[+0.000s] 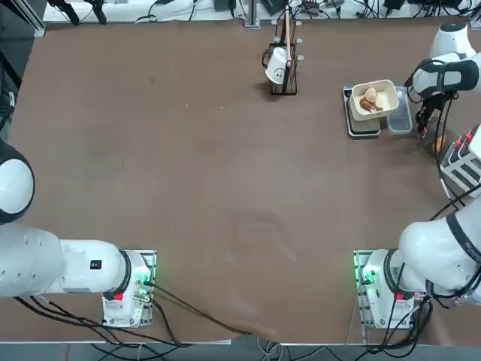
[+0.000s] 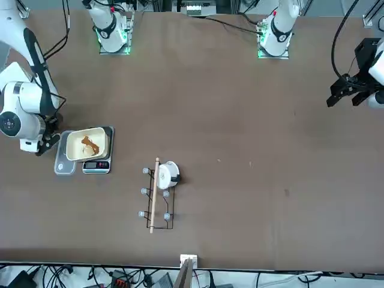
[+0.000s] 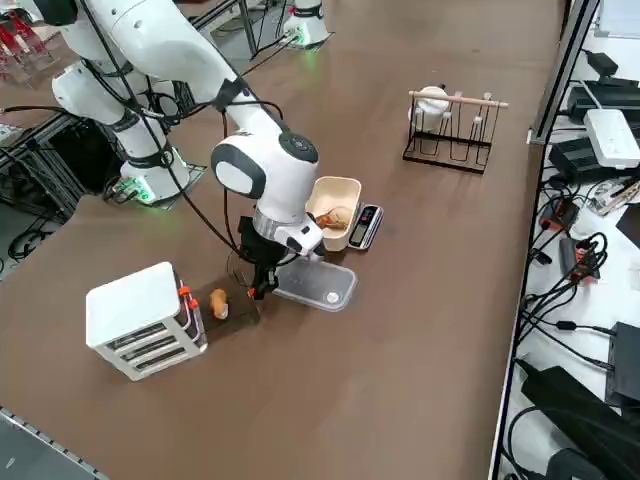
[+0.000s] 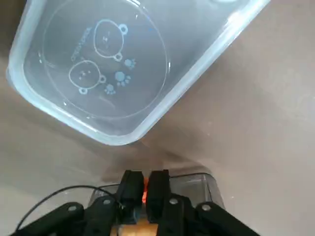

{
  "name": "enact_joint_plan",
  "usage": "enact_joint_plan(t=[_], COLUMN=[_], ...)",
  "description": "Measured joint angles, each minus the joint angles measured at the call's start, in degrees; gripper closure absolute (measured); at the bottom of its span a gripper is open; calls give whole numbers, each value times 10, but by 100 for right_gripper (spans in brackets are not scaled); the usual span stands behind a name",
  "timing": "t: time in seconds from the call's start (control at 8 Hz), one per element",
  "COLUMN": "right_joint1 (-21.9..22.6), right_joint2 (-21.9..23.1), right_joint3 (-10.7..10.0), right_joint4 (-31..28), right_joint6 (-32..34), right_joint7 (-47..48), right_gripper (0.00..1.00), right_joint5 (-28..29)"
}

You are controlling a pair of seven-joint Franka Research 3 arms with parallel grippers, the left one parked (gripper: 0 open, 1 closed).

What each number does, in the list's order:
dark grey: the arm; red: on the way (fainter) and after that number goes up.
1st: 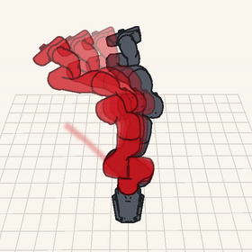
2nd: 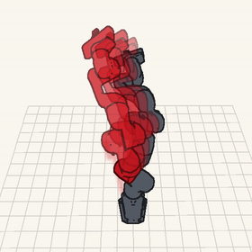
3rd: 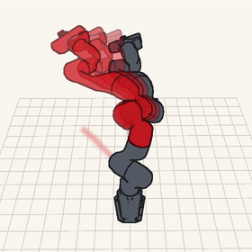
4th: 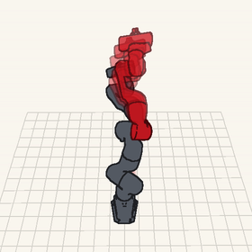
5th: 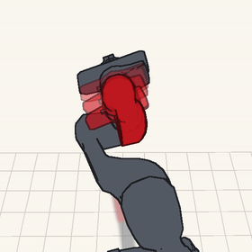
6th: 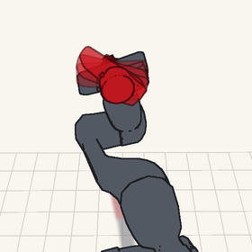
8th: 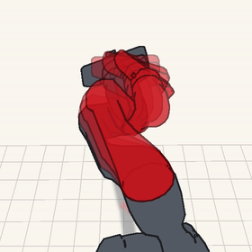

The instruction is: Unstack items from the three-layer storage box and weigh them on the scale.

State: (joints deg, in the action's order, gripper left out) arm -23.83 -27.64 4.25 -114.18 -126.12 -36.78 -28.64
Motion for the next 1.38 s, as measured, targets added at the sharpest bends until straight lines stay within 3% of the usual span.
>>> enact_joint_plan(t=[0.25,0.5,0.62,0.88,1.12,1.38], right_joint1=[-1,4,8,8,3,-20], right_joint2=[-3,-5,-4,2,12,-3], right_joint3=[-3,3,4,2,-15,-31], right_joint4=[6,18,41,134,164,135], right_joint6=[0,2,34,182,251,230], right_joint7=[0,0,4,51,185,272], right_gripper=[90,57,36,3,3,6], right_joint5=[10,24,42,131,150,151])
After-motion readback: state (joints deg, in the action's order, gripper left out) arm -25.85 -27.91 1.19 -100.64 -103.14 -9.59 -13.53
